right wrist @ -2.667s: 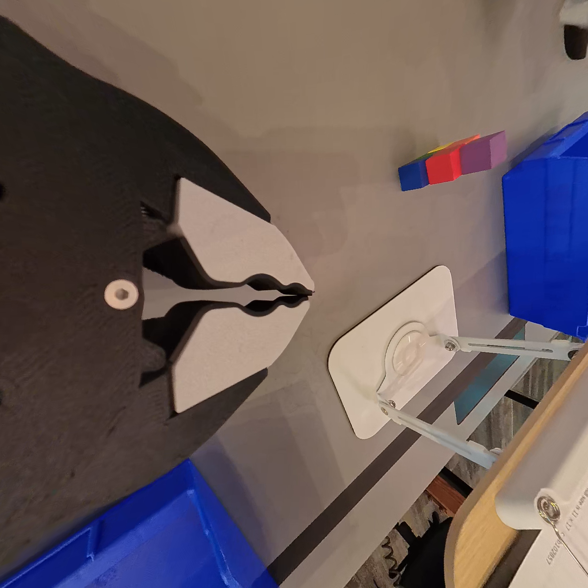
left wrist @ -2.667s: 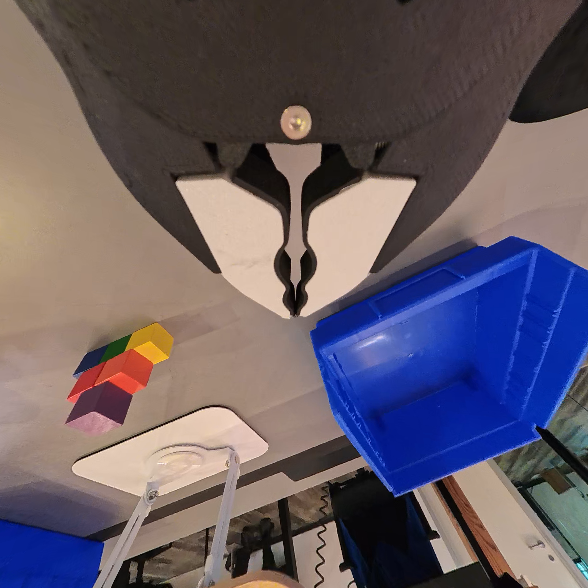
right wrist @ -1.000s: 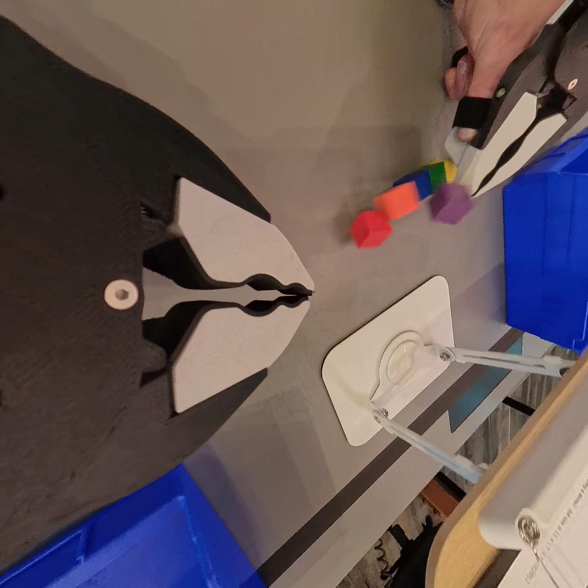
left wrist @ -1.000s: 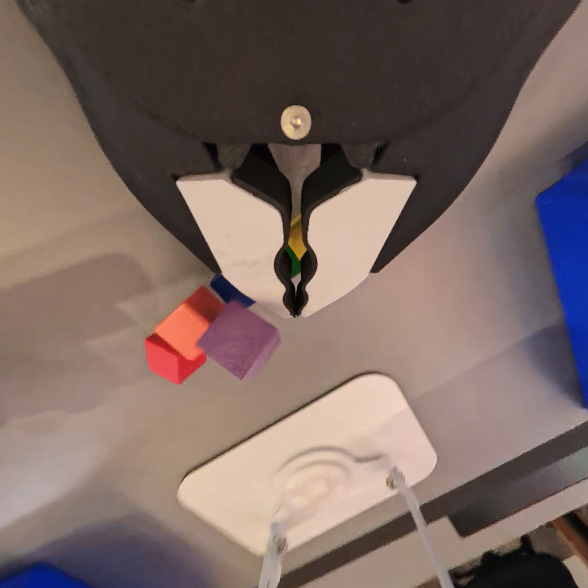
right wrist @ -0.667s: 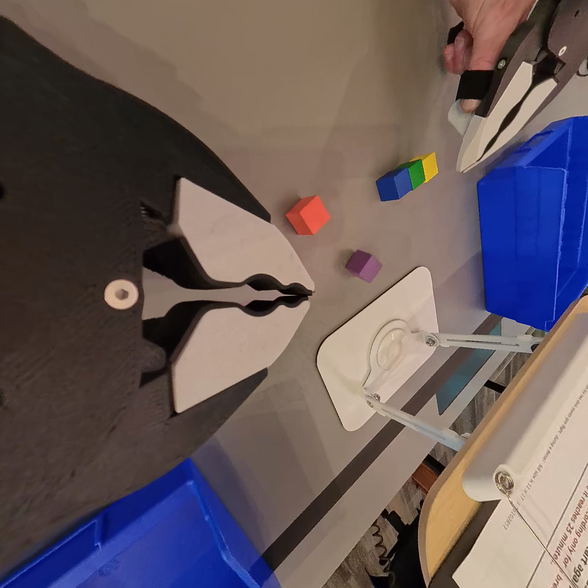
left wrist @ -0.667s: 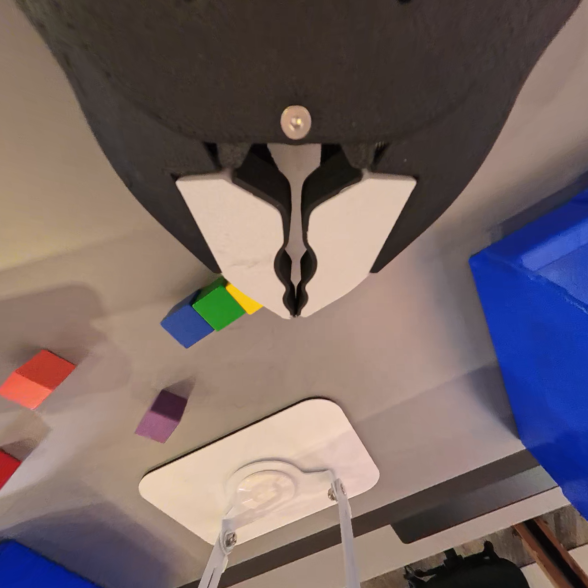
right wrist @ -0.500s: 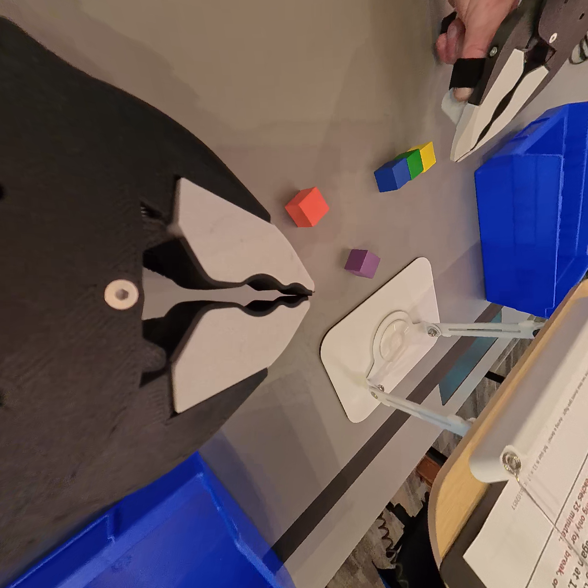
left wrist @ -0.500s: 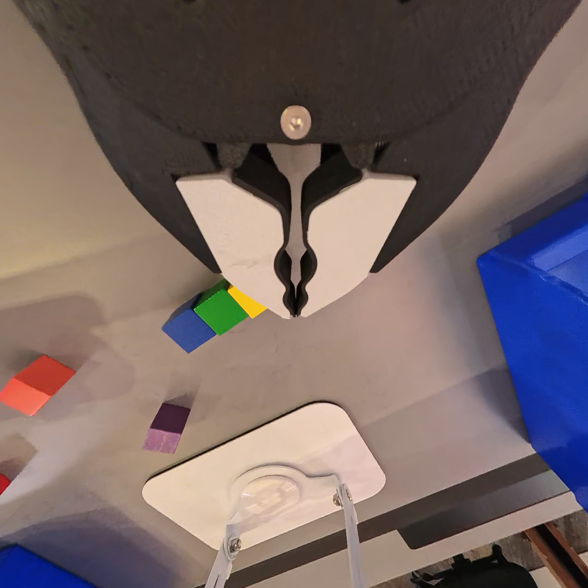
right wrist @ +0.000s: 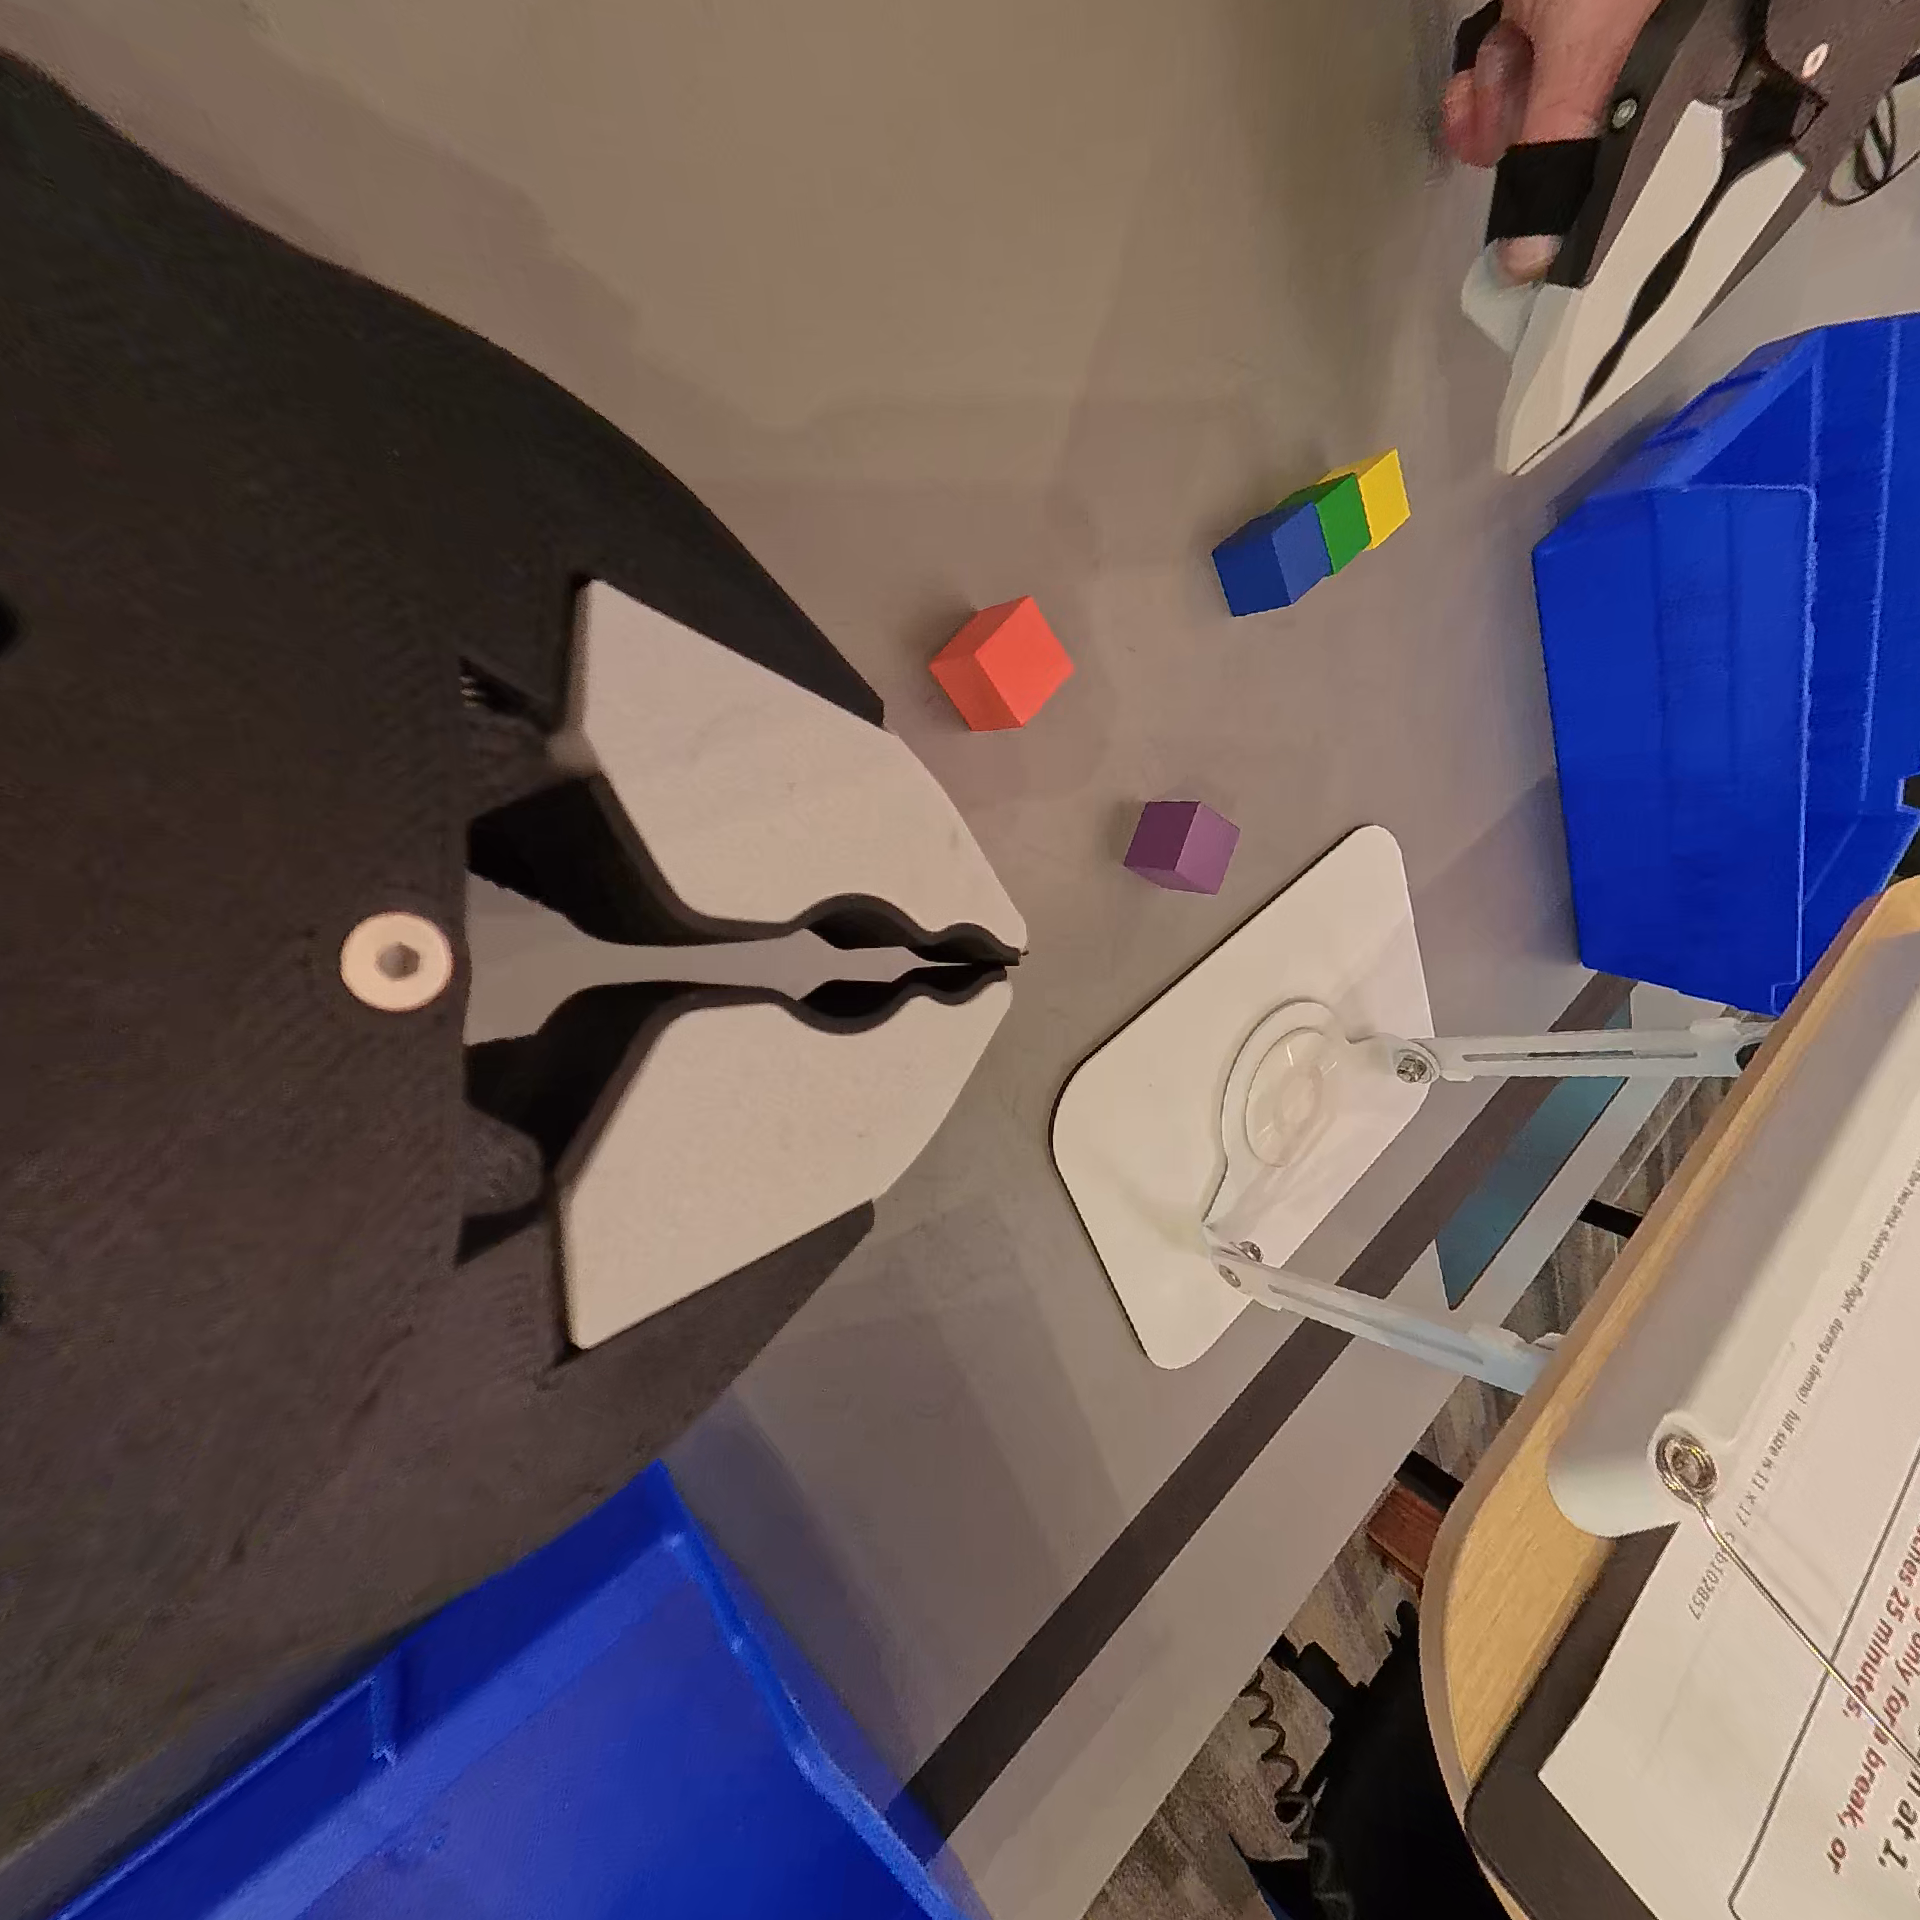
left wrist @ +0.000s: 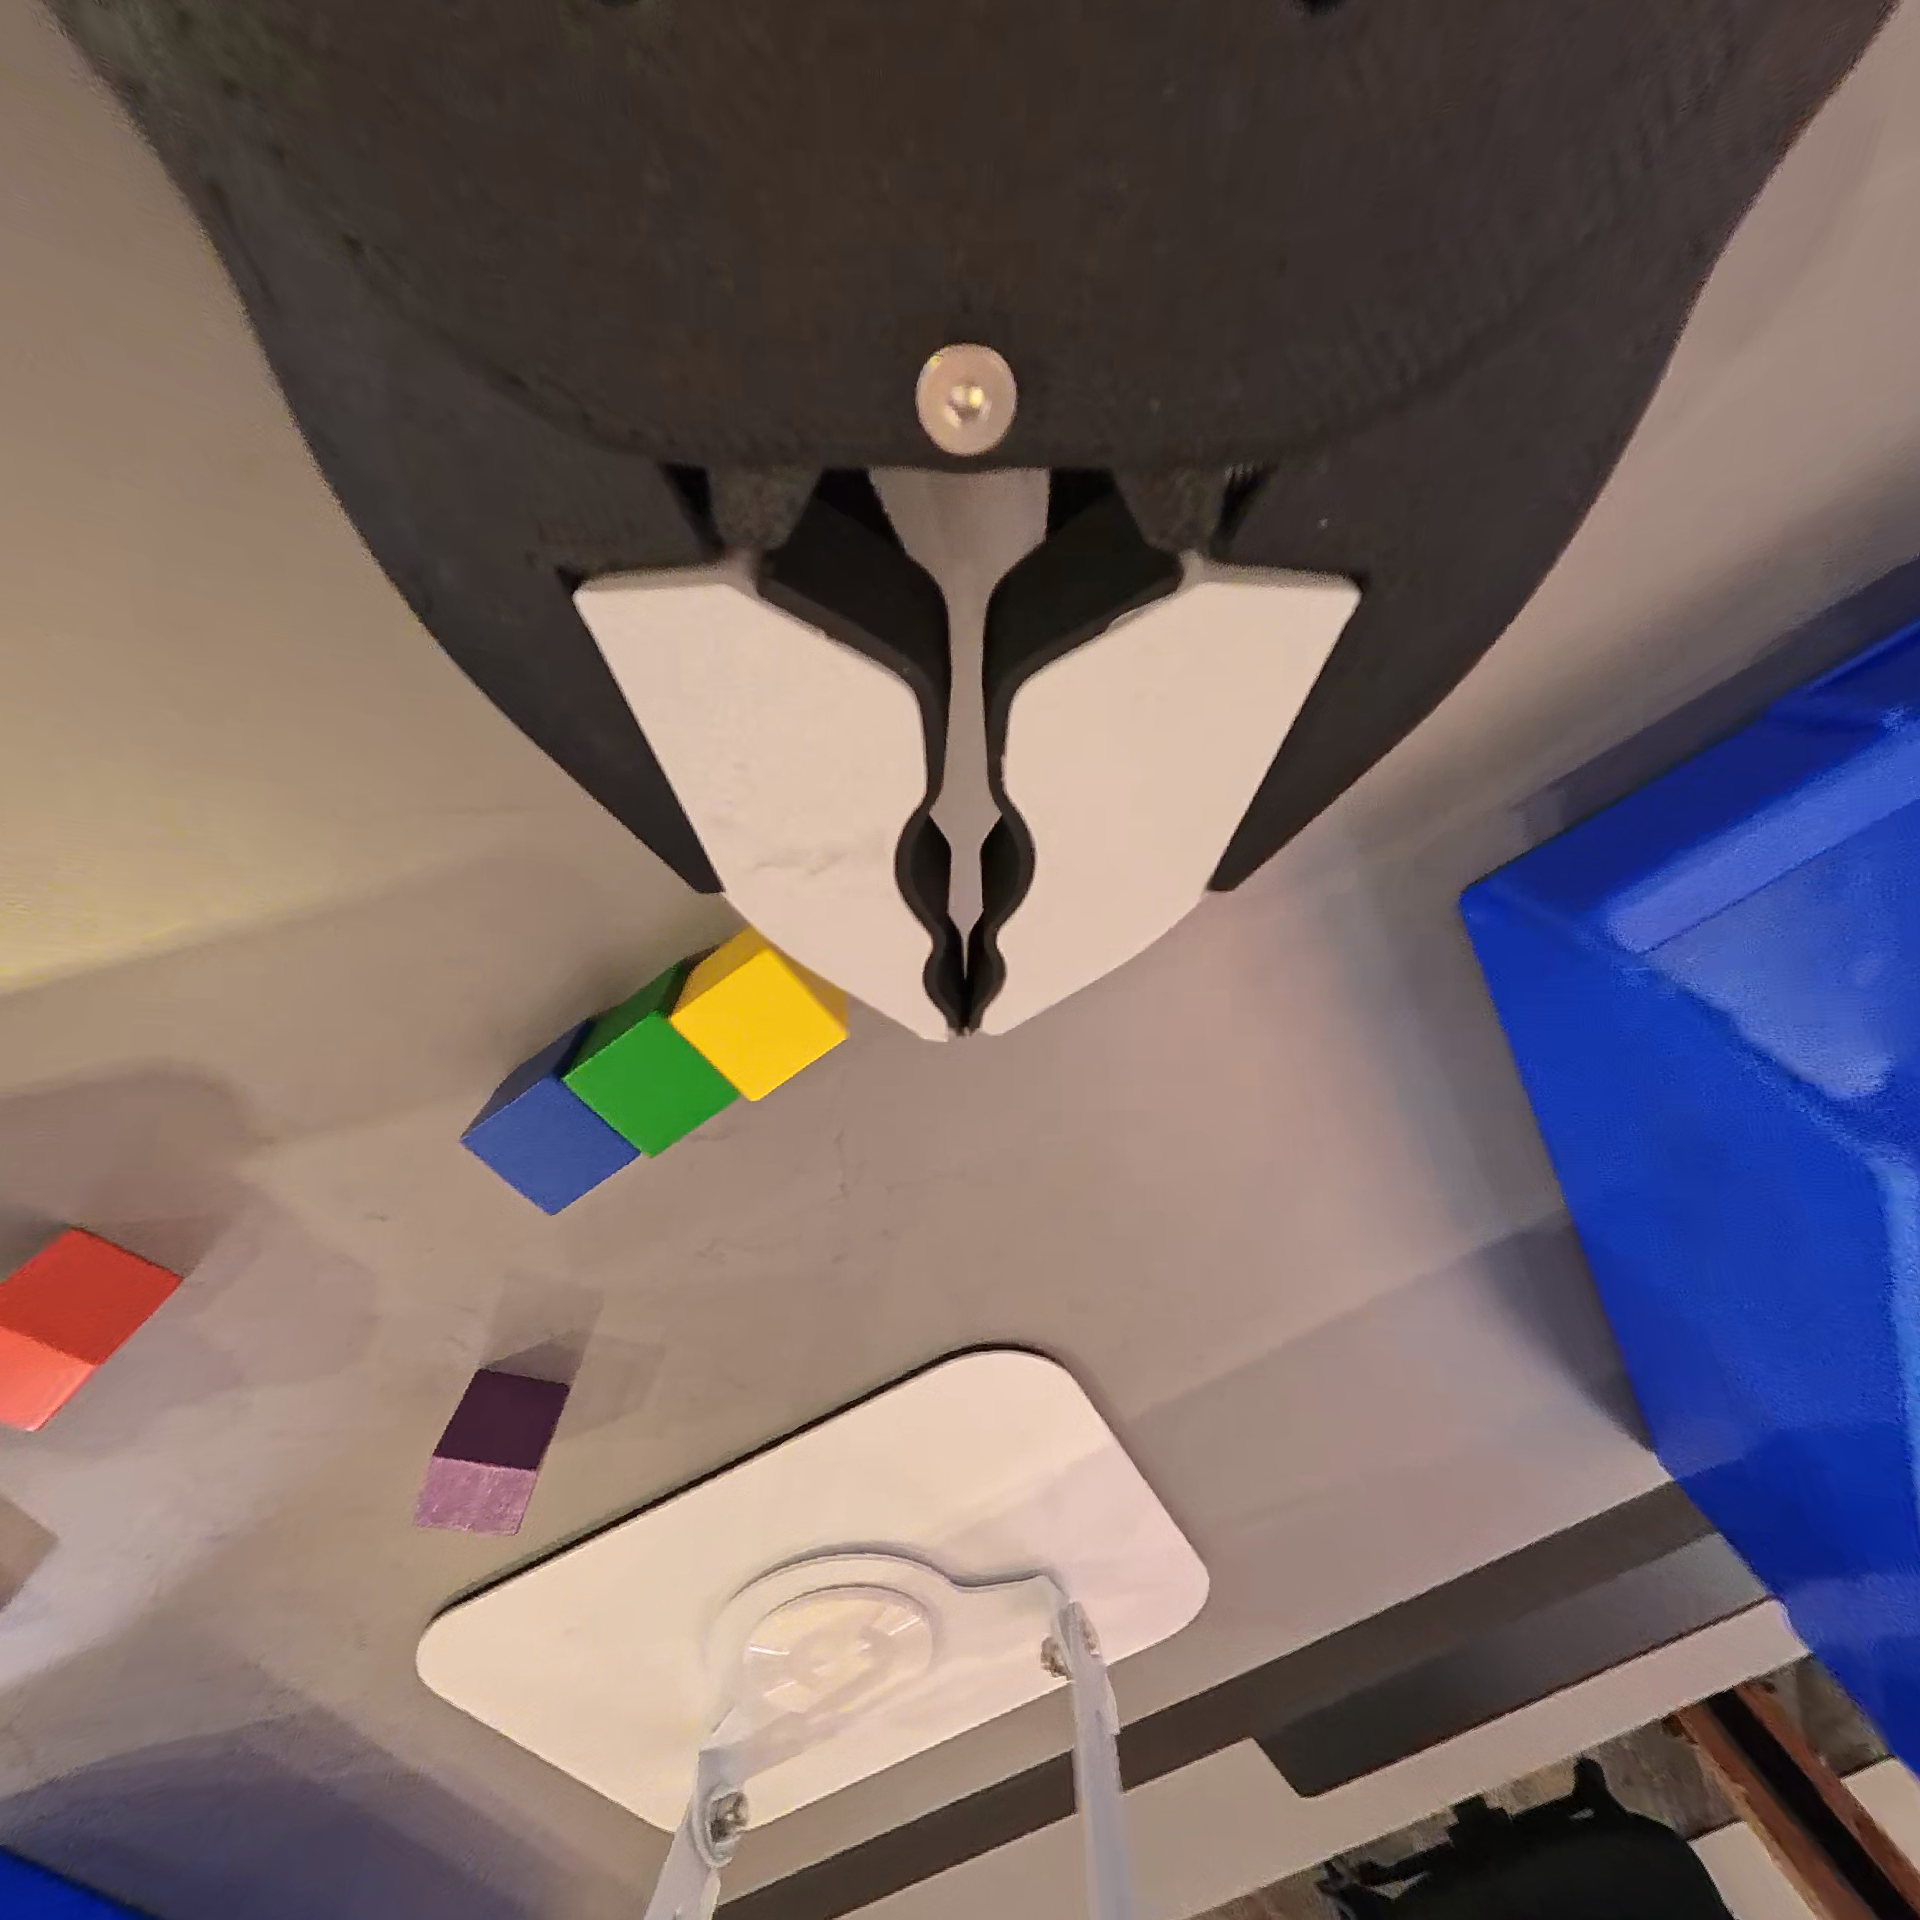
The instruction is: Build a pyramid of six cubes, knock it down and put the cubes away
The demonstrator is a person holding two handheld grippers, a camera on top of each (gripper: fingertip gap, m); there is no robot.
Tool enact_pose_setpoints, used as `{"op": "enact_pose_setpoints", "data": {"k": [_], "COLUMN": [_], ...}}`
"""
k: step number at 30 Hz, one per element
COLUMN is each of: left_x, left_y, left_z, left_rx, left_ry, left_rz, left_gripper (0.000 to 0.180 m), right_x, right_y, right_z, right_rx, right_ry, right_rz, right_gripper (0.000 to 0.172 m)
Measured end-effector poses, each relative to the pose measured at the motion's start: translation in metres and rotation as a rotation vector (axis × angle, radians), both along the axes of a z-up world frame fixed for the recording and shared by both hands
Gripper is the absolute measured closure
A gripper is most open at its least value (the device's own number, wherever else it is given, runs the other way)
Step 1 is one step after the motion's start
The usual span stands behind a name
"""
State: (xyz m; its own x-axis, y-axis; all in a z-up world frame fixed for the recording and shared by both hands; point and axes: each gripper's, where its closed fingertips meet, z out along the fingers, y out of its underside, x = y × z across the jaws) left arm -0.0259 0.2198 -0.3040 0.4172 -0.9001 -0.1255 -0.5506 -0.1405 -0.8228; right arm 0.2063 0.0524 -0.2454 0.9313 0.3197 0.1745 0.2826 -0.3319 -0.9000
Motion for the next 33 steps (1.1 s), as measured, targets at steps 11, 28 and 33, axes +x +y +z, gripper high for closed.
{"op": "enact_pose_setpoints", "data": {"k": [11,28,33], "left_x": [-0.013,-0.014,-0.014], "left_y": [0.016,0.015,0.014], "left_z": [-0.007,-0.003,-0.001], "left_rx": [0.039,0.029,0.025], "left_ry": [0.005,-0.035,-0.050], "left_rz": [0.008,0.010,0.009], "left_gripper": [0.180,0.180,0.180], "right_x": [0.002,0.000,0.001], "right_y": [0.002,0.003,0.002], "right_z": [-0.010,-0.012,-0.012], "right_rx": [-0.034,-0.046,-0.045], "right_ry": [-0.005,-0.020,-0.020], "right_rz": [-0.003,0.004,0.003], "right_gripper": [0.172,0.172,0.172]}}
